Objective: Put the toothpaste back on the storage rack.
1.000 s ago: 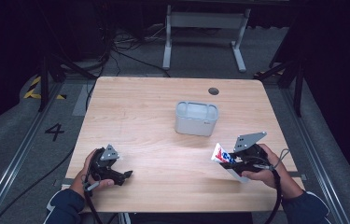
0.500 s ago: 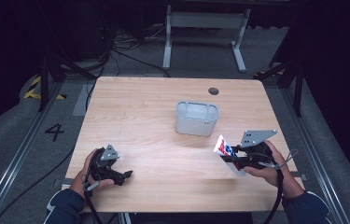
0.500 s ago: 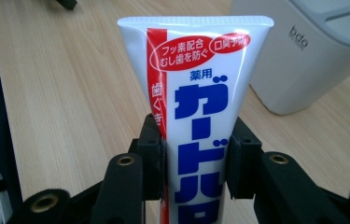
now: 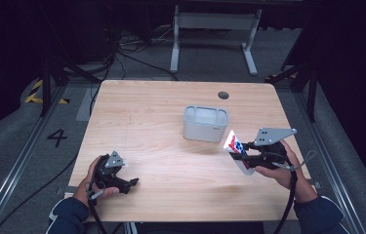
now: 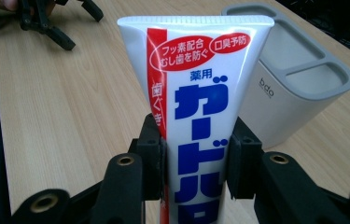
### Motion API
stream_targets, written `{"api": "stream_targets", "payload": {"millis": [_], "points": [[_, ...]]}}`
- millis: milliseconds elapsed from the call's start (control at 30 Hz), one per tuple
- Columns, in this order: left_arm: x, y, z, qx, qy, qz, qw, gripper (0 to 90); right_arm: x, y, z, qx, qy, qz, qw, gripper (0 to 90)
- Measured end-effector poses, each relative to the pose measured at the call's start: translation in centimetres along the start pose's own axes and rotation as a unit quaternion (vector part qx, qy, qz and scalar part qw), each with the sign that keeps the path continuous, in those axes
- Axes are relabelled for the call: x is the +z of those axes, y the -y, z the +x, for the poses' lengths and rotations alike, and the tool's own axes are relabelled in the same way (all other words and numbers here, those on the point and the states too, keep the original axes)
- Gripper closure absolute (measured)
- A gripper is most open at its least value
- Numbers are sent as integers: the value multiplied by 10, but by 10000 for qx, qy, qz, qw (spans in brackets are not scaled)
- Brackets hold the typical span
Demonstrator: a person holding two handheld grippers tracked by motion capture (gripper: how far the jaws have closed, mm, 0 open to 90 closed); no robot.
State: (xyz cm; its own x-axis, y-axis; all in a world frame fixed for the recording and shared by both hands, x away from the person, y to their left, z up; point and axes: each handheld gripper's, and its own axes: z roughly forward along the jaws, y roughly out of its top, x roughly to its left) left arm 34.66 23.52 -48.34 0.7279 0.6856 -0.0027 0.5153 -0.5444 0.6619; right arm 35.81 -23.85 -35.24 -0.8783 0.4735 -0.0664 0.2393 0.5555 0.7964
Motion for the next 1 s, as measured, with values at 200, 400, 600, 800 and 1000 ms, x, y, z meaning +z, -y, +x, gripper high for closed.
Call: {"api": "stream_targets", "payload": {"millis": [200,400,600,800,1000], "points": [[0,0,0,1,-1,0,10000,5,-2,-12,-1,-32,35,-166,9999,649],[0,0,0,-2,-1,-1,10000,5,-1,-21,-2,-113,79,-261,9996,648],[0,0,0,2,0,1,10000,5,-1,-33,-5,-105,126,-426,9990,649],[0,0,0,3,0,2,10000,5,-5,-47,-9,-126,172,-552,9982,649],[0,0,0,5,0,3,10000,5,-6,-61,-14,-178,224,-632,9976,648]]}}
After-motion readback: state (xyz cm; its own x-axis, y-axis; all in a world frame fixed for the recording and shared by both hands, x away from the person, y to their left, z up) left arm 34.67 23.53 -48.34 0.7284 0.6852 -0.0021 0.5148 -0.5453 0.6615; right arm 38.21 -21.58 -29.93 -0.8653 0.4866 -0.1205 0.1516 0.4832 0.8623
